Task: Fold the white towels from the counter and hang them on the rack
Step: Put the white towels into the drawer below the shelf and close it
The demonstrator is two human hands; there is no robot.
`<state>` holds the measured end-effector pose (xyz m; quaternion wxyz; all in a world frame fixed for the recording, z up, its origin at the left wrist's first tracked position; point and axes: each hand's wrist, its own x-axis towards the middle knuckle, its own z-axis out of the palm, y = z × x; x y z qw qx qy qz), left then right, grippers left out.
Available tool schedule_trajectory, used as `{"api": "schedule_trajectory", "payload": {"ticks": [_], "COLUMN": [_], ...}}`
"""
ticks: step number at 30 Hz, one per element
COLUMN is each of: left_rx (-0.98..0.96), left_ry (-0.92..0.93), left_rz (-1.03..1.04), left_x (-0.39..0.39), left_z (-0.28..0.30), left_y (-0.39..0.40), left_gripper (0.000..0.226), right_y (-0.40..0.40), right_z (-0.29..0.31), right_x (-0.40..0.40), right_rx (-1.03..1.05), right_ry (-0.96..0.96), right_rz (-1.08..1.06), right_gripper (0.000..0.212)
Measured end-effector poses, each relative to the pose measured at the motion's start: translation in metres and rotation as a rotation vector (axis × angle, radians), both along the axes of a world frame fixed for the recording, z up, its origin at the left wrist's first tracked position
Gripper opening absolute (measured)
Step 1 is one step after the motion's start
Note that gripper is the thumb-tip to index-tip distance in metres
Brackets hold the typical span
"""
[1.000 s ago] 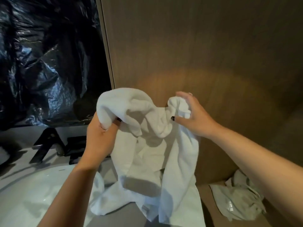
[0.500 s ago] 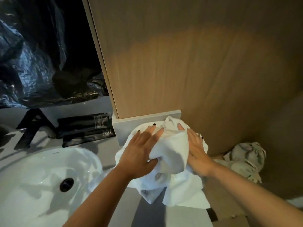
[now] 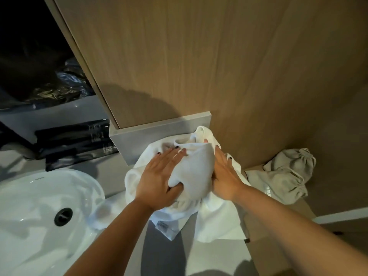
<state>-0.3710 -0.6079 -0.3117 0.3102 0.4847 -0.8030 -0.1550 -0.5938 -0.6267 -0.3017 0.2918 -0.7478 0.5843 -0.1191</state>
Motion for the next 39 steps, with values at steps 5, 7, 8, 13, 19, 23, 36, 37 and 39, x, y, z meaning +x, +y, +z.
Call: {"api": "schedule_trajectory", "payload": {"ticks": [5,7,8,13,19,23,36,37,39], "left_rx": [0.048,0.097,0.121,0.202,0.124,0.101,0.260,0.278,0.304], "left_ry": [-0.039,-0.062,-0.078,0.062,0.273,0.276,0.073,0.056,0.028], "left_rz": [0.022,0.040,0.067,0.383,0.578,0.643,0.407,0.374,0.301], "left_x": [-0.004,-0.004,-0.005,-0.034,-0.102,-0.170,-0.311,-0.315,-0.322], "left_z": [0.020,0.029,0.034,0.059,0.071,0.076,0.057,0.053,0.042], "left_y": [0.008,0.012,0.014,0.049,0.124,0.181,0.246,0.246,0.247], "left_gripper": [0.070,0.073,0.077,0.109,0.095,0.095,0.094,0.095,0.096], "right_y": [0.005,0.007,0.009,0.040,0.084,0.123,0.202,0.205,0.213], "right_z": [0.018,0.015,0.011,0.037,0.056,0.065,0.040,0.033,0.018], "right_x": [-0.015,-0.028,-0.036,-0.060,-0.117,-0.164,-0.306,-0.313,-0.322], "right_rx": [0.011,-0.071,-0.083,-0.122,-0.109,-0.132,-0.132,-0.126,-0.112], "right_ry": [-0.202,-0.234,-0.224,-0.179,-0.096,-0.080,0.019,0.039,0.071], "right_rz": [0.001,0.008,0.027,0.095,0.173,0.253,0.259,0.241,0.197], "right_gripper": [0.077,0.073,0.074,0.061,0.074,0.075,0.073,0.073,0.075]}}
